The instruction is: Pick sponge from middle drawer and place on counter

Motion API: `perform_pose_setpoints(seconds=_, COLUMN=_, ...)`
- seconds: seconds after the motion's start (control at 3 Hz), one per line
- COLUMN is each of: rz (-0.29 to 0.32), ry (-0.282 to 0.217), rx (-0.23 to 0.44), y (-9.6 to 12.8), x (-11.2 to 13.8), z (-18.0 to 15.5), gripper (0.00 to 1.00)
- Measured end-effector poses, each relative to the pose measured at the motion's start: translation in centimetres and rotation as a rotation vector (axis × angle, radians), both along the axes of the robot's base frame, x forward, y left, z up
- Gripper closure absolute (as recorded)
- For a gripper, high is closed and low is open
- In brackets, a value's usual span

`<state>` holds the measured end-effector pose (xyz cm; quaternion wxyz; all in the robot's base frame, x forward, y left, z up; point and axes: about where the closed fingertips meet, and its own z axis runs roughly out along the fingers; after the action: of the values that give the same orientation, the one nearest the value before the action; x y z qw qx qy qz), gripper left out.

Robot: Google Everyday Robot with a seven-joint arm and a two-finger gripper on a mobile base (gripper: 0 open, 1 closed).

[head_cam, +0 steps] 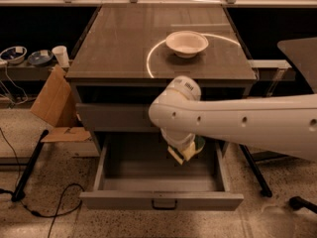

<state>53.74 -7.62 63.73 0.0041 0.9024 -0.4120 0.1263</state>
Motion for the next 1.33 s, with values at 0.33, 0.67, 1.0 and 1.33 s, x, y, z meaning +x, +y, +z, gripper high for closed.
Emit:
perform_pose_setpoints(seconds=0.33, rz=-0.003, ry=-0.004, rx=-0.041, y=-3.6, x=0.5, z=4.5, gripper=1.00)
perform_pose_setpoints(seconds=0.67, rz=-0.024, ry=-0.004, rx=-0.084, y=-6.4, x=0.7, z=7.4, gripper=1.00)
perform_pose_setpoints(seconds=1.0, rz=-0.042, ry=-0.010, rx=-0.114, y=-8.8, x=1.4, z=10.5, gripper=1.00)
perform_pose_setpoints(seconds=1.33, rz=-0.065, ry=-0.038, rx=-0.158, y=-10.8, x=2.5, z=15.6, gripper=1.00)
